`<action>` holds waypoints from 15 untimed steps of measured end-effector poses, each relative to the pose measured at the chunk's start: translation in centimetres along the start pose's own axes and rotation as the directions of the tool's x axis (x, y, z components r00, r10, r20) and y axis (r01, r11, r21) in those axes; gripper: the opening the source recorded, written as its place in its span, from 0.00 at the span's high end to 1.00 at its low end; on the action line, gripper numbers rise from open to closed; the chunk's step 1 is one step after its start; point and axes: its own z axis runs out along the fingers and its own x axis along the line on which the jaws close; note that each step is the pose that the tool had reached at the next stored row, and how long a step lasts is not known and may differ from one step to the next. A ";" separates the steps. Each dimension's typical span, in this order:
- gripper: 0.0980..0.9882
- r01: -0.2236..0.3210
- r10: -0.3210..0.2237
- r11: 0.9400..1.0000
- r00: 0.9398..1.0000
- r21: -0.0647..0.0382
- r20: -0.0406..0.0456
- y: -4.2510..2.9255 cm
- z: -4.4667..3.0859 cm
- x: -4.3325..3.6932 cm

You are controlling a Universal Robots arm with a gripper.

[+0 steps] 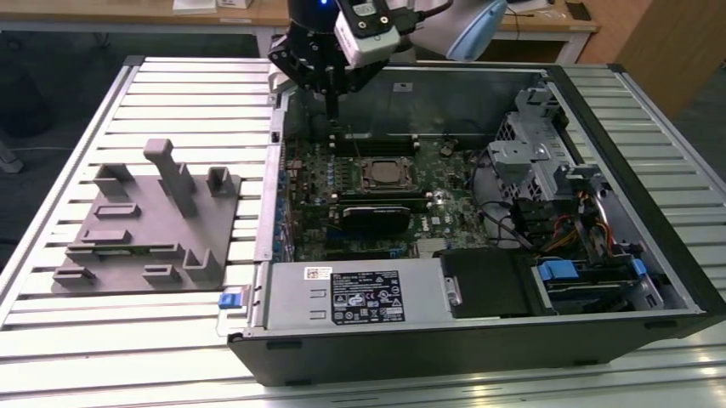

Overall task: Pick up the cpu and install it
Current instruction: 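Install the first cpu locking lever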

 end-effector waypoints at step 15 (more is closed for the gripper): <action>0.99 0.000 0.000 1.000 1.000 0.000 0.000 0.85 1.62 0.11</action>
